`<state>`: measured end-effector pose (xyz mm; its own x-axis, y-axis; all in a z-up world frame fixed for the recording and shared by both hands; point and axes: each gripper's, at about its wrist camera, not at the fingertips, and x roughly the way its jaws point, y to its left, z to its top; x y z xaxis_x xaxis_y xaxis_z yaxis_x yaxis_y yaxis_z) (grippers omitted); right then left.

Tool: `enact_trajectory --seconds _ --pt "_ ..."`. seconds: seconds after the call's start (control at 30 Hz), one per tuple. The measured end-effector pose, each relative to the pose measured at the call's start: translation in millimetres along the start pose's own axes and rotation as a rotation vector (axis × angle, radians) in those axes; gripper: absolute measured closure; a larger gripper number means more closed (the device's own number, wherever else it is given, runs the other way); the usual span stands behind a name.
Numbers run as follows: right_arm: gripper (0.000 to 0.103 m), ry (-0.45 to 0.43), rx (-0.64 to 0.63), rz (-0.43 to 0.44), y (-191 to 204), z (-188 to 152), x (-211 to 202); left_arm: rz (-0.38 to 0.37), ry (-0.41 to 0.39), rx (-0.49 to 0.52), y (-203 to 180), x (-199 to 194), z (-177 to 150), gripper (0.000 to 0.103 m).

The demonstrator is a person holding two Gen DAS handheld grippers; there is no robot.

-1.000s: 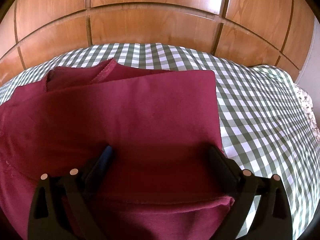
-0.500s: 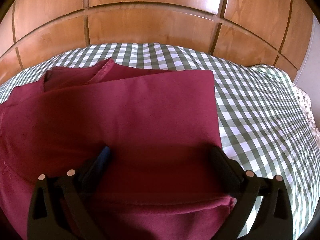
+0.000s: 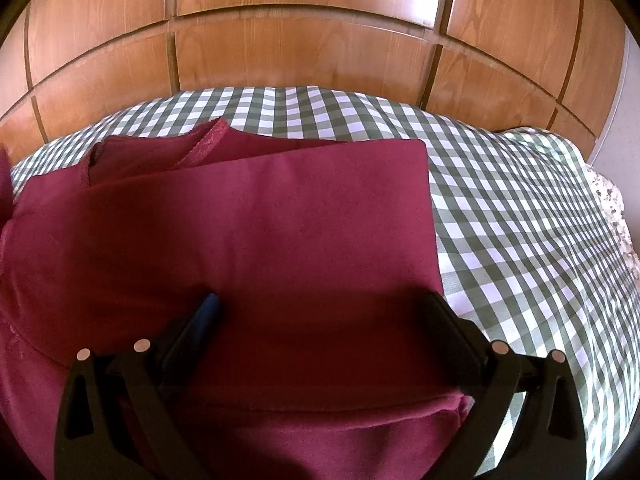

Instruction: Fold small clothes

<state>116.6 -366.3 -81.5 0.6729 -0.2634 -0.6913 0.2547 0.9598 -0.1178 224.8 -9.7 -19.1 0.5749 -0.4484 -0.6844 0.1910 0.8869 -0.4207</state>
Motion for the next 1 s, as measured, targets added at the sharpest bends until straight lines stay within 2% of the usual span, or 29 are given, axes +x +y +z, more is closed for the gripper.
enact_trajectory --seconds 0.03,0.07,0.1,0.17,0.33,0.37,0.43,0.5,0.57,0.6,0.63,0.7,0.8,0.93,0.97,1.0 --pt "0.003 0.000 0.001 0.002 0 0 0 0.019 0.011 0.033 -8 4 -7 0.079" --pt "0.003 0.000 0.003 0.004 -1 0 0 0.032 0.014 0.053 -13 5 -12 0.059" --pt "0.003 0.000 0.005 0.007 -1 0 0 0.045 0.010 0.061 -15 4 -16 0.044" --pt "0.003 0.000 0.008 0.009 -1 0 0 0.059 -0.031 0.067 -17 -7 -31 0.042" --pt "0.003 0.003 0.005 0.004 -1 1 -1 0.083 -0.045 0.105 -13 -23 -66 0.042" --pt "0.005 0.003 -0.006 -0.013 1 3 -5 0.094 -0.045 0.119 -12 -24 -74 0.042" --pt "0.016 -0.014 -0.039 -0.015 11 8 -17 0.107 -0.030 0.110 -4 -19 -86 0.042" --pt "0.017 -0.040 -0.053 0.076 27 14 -35 0.079 -0.015 0.055 8 -14 -91 0.042" --pt "0.017 -0.048 -0.050 0.258 49 20 -54 0.048 -0.024 0.022 14 -15 -90 0.042" --pt "0.019 0.002 -0.042 0.433 67 23 -58 0.041 -0.025 0.013 15 -15 -89 0.042" --pt "0.021 0.047 -0.038 0.532 80 25 -58 0.037 -0.026 0.009 17 -14 -90 0.042" --pt "0.028 0.133 -0.064 0.670 117 28 -56 0.033 -0.031 0.009 17 -15 -91 0.042" --pt "0.044 0.261 -0.060 0.753 161 32 -37 0.026 -0.037 0.010 17 -15 -94 0.040" --pt "0.055 0.342 -0.032 0.751 195 40 -12 0.005 -0.042 0.007 18 -15 -94 0.038" --pt "0.063 0.359 -0.022 0.749 200 43 -6 -0.001 -0.044 0.007 19 -15 -96 0.035" --pt "0.078 0.362 -0.020 0.729 205 46 -2 -0.011 -0.042 0.006 19 -14 -96 0.034"
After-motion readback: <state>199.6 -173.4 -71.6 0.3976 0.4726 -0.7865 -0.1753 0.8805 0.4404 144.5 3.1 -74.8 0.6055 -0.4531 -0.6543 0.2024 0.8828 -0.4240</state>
